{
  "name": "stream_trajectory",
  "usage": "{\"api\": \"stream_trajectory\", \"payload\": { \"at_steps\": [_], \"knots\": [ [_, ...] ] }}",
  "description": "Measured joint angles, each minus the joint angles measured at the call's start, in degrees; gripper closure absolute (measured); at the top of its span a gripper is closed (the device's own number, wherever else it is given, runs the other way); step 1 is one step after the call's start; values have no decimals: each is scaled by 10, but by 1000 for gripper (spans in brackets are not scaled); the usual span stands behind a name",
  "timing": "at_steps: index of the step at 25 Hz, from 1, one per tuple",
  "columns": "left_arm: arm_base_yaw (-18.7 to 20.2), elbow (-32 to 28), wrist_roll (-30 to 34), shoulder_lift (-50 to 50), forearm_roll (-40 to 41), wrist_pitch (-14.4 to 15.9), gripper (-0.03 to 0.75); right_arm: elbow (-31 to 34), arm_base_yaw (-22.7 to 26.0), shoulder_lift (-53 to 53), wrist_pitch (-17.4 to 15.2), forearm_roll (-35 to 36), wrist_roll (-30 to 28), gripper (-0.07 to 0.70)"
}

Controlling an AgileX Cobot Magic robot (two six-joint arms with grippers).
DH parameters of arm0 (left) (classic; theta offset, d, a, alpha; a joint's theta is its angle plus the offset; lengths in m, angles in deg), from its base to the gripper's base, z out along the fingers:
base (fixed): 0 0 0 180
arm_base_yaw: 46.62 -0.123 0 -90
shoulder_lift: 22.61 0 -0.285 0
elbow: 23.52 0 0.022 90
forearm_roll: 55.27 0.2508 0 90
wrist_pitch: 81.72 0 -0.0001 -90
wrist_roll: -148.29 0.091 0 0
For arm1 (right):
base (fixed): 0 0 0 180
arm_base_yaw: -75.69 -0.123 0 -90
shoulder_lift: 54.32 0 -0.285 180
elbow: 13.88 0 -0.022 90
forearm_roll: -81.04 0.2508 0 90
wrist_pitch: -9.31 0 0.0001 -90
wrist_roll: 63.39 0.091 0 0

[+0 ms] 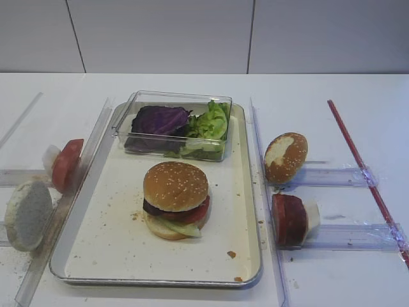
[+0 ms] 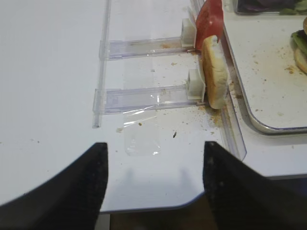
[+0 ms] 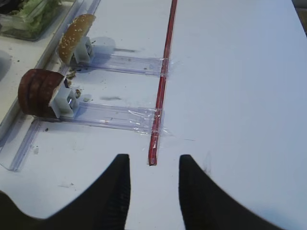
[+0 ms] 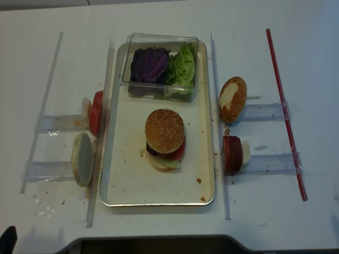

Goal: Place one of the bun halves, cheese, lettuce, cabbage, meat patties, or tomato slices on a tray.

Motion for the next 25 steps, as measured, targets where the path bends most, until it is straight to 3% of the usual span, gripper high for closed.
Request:
{"api": "stream_trajectory", "payload": {
  "at_steps": [4,7,15,25],
  "knots": [
    [0,0,0,0,0,0,304,0,0,0,0,-1,0,348],
    [0,0,0,0,0,0,304,0,0,0,0,-1,0,297],
    [0,0,0,0,0,0,304,0,0,0,0,-1,0,-20],
    [0,0,0,0,0,0,304,0,0,0,0,-2,2,-60]
  ]
}}
